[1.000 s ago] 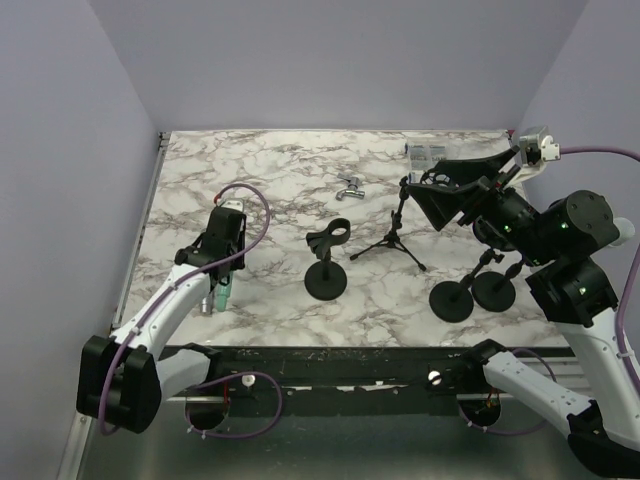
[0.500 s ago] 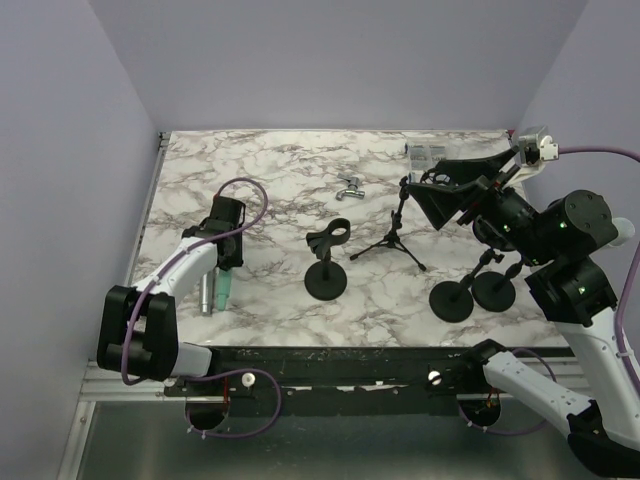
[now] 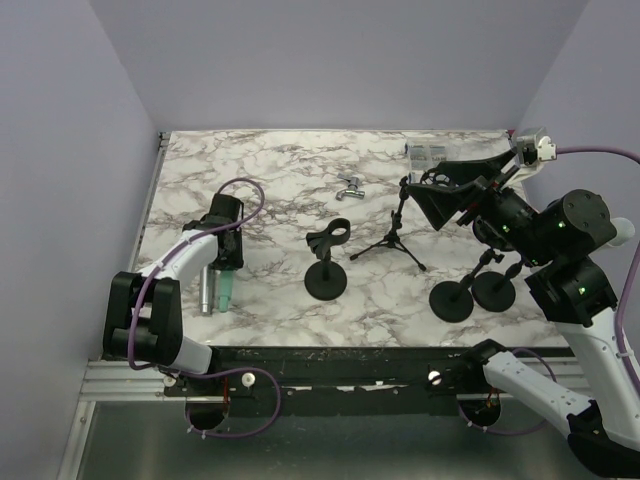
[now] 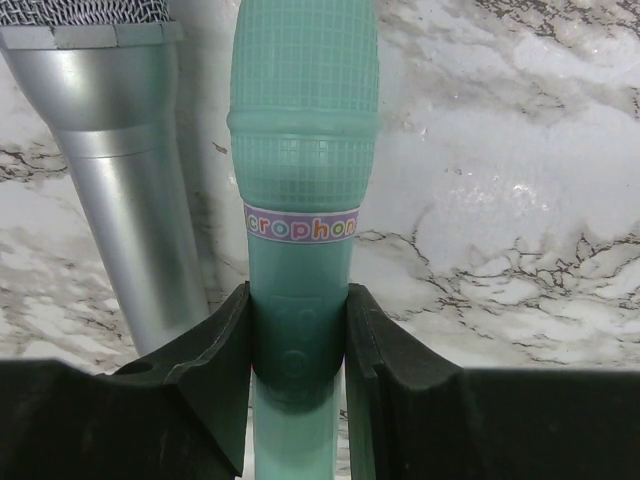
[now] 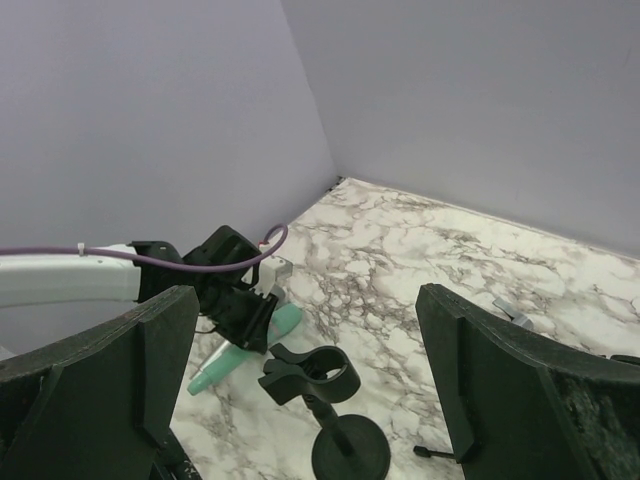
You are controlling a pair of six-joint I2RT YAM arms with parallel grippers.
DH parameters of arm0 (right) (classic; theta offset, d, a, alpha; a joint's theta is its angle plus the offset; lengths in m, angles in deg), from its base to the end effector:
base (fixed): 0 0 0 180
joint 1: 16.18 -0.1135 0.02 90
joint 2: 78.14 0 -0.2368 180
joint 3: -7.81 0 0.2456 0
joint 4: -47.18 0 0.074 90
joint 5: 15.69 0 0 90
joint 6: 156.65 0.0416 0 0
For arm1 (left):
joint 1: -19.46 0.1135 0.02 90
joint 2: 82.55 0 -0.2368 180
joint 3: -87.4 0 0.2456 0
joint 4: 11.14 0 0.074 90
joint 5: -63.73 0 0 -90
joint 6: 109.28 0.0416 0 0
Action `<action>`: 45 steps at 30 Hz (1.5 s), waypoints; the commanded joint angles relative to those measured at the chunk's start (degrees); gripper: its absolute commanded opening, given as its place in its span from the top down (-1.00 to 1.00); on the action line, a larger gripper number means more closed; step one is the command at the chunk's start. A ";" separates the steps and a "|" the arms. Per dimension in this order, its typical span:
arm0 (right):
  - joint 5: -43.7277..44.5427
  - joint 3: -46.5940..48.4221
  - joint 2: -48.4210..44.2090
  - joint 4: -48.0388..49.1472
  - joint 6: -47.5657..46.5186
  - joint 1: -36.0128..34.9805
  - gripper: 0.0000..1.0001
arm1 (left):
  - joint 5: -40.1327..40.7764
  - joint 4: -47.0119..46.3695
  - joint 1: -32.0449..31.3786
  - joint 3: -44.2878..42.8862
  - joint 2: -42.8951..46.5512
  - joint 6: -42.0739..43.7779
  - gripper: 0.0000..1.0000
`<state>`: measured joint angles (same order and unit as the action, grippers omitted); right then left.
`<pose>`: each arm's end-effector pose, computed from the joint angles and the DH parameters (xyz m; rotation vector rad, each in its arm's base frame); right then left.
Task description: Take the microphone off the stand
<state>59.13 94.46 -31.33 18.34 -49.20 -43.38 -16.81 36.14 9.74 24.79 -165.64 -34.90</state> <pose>0.1360 0.0822 0.4653 -0.3489 1.3933 0.8282 0.2625 -0.0380 0.1562 -0.1846 2.7199 0.1025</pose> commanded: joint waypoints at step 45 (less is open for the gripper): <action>3.32 6.05 5.75 -11.83 -2.38 -0.14 -1.00 | -16.26 1.16 1.54 -1.65 22.33 -3.98 -0.48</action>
<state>61.49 98.74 -26.96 12.04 -51.14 -43.38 -26.54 37.02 10.88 24.72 -149.31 -37.96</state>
